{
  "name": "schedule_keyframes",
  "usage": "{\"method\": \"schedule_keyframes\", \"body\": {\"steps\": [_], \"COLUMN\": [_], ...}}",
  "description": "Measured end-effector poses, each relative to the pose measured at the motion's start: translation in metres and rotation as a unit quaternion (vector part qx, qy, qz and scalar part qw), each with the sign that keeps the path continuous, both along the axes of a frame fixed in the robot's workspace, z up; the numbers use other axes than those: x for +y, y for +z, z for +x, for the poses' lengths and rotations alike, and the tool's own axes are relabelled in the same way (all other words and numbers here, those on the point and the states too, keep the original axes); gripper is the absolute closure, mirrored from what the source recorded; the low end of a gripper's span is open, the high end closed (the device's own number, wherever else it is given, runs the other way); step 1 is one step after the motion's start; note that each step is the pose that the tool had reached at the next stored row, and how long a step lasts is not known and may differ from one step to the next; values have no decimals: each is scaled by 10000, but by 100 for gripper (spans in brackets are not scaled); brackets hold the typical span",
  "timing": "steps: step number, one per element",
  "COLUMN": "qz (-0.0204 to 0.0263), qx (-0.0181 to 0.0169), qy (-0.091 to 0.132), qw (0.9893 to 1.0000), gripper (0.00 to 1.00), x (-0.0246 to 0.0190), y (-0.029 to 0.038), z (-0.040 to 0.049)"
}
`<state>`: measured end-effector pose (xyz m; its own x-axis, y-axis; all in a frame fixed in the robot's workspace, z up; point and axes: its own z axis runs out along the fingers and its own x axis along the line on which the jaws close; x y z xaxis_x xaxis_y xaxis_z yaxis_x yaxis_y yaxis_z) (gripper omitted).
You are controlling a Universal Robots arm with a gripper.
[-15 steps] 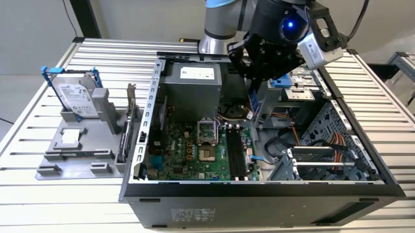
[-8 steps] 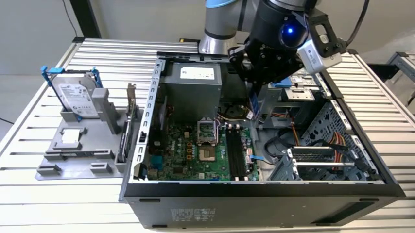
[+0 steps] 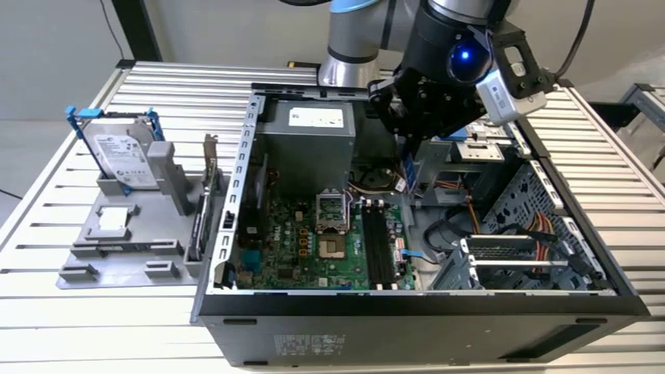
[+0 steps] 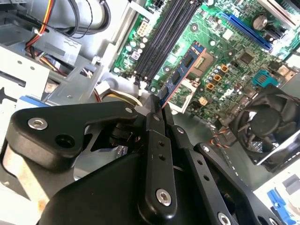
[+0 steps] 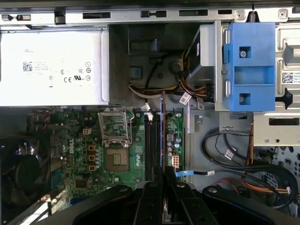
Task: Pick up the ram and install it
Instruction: 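Insert the ram into the slot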
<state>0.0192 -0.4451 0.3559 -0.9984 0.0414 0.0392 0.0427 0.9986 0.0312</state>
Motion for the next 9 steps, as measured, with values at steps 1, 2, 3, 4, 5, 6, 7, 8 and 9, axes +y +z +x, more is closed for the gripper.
{"method": "schedule_keyframes", "body": {"steps": [1, 2, 3, 4, 5, 6, 7, 8, 9], "qz": [-1, -2, -2, -1, -1, -1, 0, -1, -1], "qx": [0, 0, 0, 0, 0, 0, 0, 0, 0], "qy": [-10, -12, -13, -14, -14, -14, -14, -15, -14], "qw": [10000, 10000, 10000, 10000, 10000, 10000, 10000, 10000, 10000], "gripper": [100, 100, 100, 100, 100, 100, 100, 100, 100], "x": [0, 0, 0, -1, 0, 0, 0, 0, 0], "y": [-3, -3, -3, -4, -4, -5, -6, -8, -9], "z": [0, 0, 0, 1, 1, 1, 1, 1, 3]}}
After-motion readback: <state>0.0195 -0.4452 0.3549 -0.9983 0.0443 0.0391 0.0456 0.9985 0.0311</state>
